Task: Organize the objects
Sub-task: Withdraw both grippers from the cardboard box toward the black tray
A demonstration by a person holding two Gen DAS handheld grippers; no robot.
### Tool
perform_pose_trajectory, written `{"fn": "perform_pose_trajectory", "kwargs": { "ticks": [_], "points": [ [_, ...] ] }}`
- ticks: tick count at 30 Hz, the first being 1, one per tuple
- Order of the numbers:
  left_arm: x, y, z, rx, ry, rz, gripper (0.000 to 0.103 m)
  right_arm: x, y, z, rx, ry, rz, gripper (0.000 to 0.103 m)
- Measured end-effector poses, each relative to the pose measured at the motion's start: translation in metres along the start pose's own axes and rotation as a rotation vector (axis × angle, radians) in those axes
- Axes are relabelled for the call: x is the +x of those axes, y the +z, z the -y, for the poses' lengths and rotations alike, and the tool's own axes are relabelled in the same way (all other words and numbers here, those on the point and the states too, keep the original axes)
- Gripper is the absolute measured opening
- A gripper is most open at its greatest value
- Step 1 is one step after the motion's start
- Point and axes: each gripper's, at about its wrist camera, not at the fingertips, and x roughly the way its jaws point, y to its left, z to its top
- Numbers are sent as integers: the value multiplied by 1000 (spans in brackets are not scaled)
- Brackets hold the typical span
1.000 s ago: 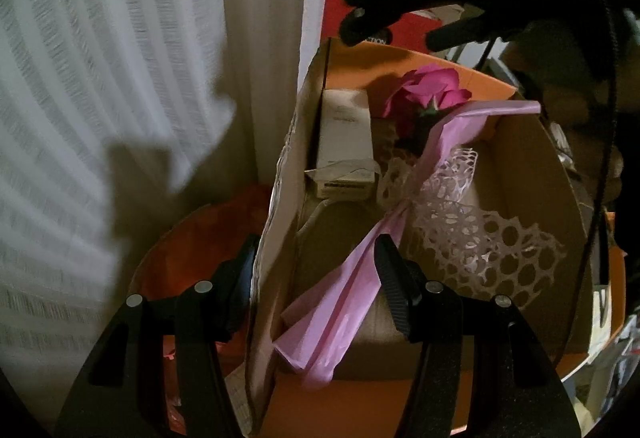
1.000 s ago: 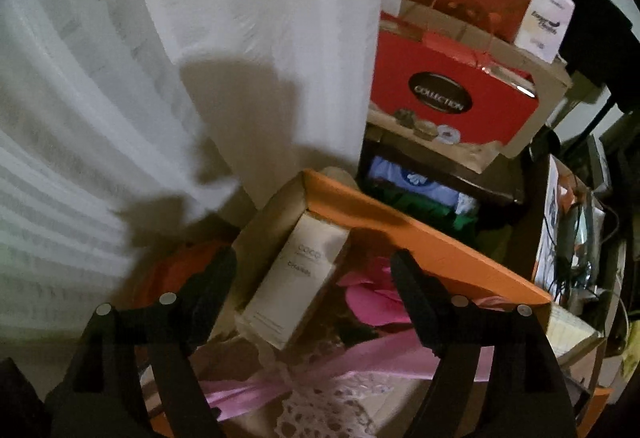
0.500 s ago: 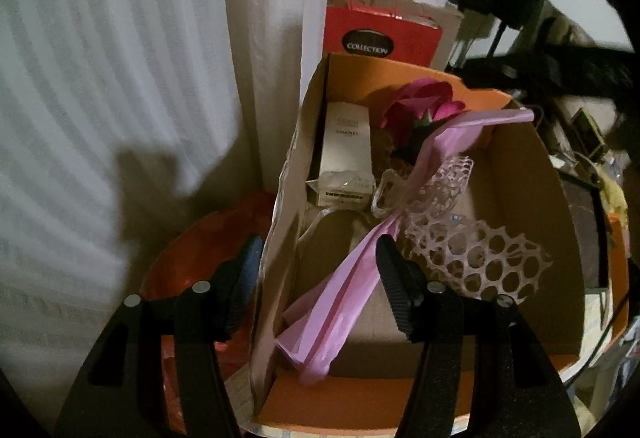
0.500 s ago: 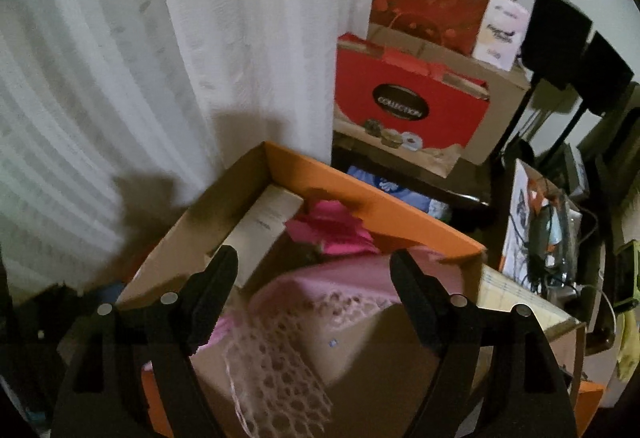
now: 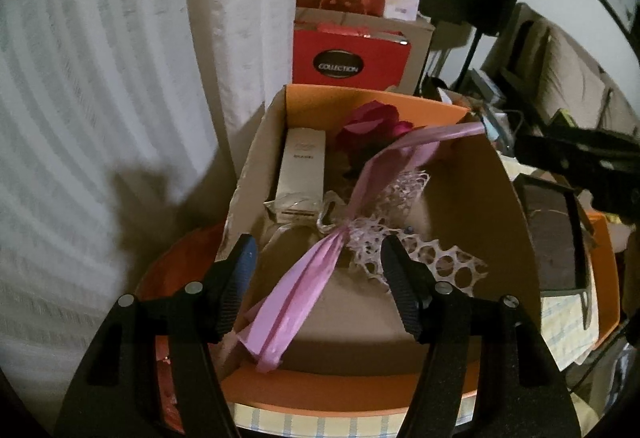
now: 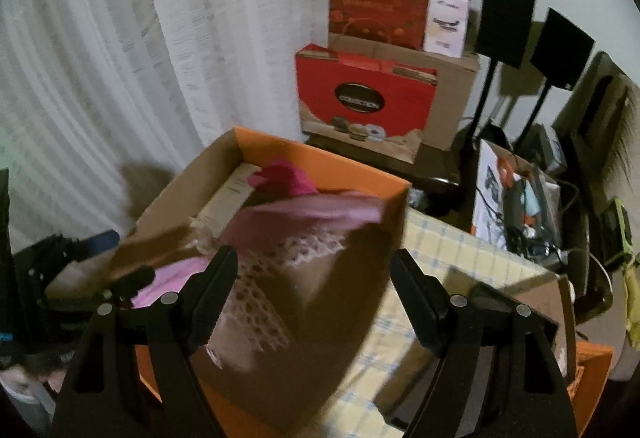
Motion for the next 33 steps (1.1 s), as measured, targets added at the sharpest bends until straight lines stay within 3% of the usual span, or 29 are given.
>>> {"fn": "perform_pose_trajectory", "kwargs": {
  "ticks": [9, 11, 13, 22, 26, 28, 33],
  "points": [
    [24, 28, 14, 56, 20, -7, 60, -28, -33, 25, 30, -13, 20, 80],
    [37, 36, 18, 84, 38, -18, 59, -32, -40, 29, 33, -12, 23, 80],
    [54, 42, 24, 119, 54, -37, 49, -34, -45, 33, 37, -8, 23, 79],
    [106, 58, 42, 181, 58, -95, 49, -38, -63, 49, 47, -6, 14, 78],
    [115, 62, 51, 203, 50, -109, 30, -36, -70, 57, 56, -19, 6, 77],
    [116, 60, 57, 223, 35, -128, 12, -35, -75, 61, 61, -28, 0, 77],
    [114, 43, 86, 337, -3, -177, 5, -33, -80, 70, 87, -29, -10, 77]
  ]
}}
